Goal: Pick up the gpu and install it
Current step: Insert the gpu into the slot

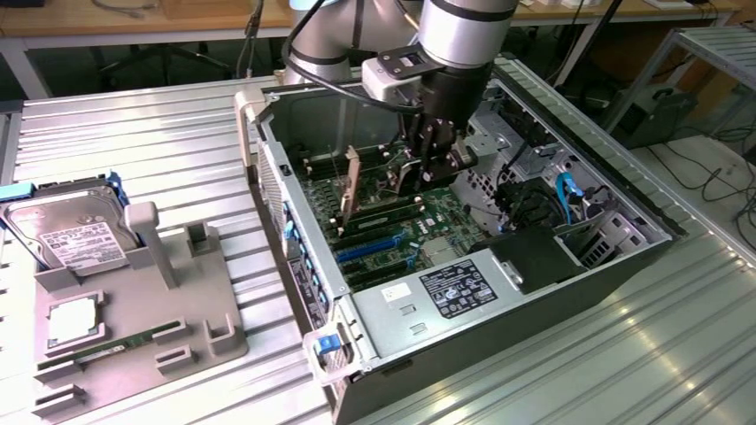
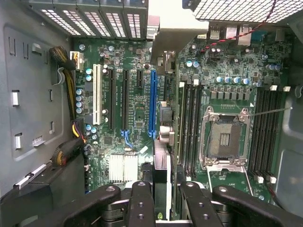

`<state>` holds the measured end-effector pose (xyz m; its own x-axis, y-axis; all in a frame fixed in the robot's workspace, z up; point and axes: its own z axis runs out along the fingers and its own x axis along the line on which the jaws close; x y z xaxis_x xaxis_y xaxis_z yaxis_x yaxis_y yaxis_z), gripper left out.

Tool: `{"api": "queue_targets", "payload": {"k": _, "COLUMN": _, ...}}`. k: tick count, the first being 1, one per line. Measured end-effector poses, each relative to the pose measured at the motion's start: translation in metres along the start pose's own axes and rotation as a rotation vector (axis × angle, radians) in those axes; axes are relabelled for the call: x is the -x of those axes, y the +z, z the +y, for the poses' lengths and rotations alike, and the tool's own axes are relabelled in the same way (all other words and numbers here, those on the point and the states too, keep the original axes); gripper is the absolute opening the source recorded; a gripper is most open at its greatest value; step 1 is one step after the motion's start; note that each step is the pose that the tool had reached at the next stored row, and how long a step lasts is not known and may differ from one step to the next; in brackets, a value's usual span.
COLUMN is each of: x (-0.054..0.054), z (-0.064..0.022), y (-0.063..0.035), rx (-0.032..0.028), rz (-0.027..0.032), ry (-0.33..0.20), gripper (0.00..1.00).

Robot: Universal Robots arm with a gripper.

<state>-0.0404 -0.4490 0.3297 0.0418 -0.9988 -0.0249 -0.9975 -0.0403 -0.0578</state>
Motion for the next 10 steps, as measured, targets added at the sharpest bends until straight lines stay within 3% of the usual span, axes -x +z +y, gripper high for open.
{"api": "queue_targets", "payload": {"k": 2, "x": 0.0, "z": 0.0002, "y": 0.0022, "rx": -0.004, "rz": 0.0002, "ry": 0.0, "gripper": 0.27}}
{"api": "queue_targets", "payload": {"k": 4, "x": 0.0, "z": 0.0047, "y": 0.0061, "rx": -0.018, "rz": 0.0008, "ry": 0.0, "gripper": 0.27}}
{"api": "queue_targets", "payload": {"k": 7, "x": -0.002, "z": 0.0085, "y": 0.0094, "rx": -0.0277, "rz": 0.0008, "ry": -0.001, "gripper": 0.27}}
{"api": "queue_targets", "payload": {"k": 10, "x": -0.001, "z": 0.0092, "y": 0.015, "rx": -0.0281, "rz": 0.0021, "ry": 0.017, "gripper": 0.27}}
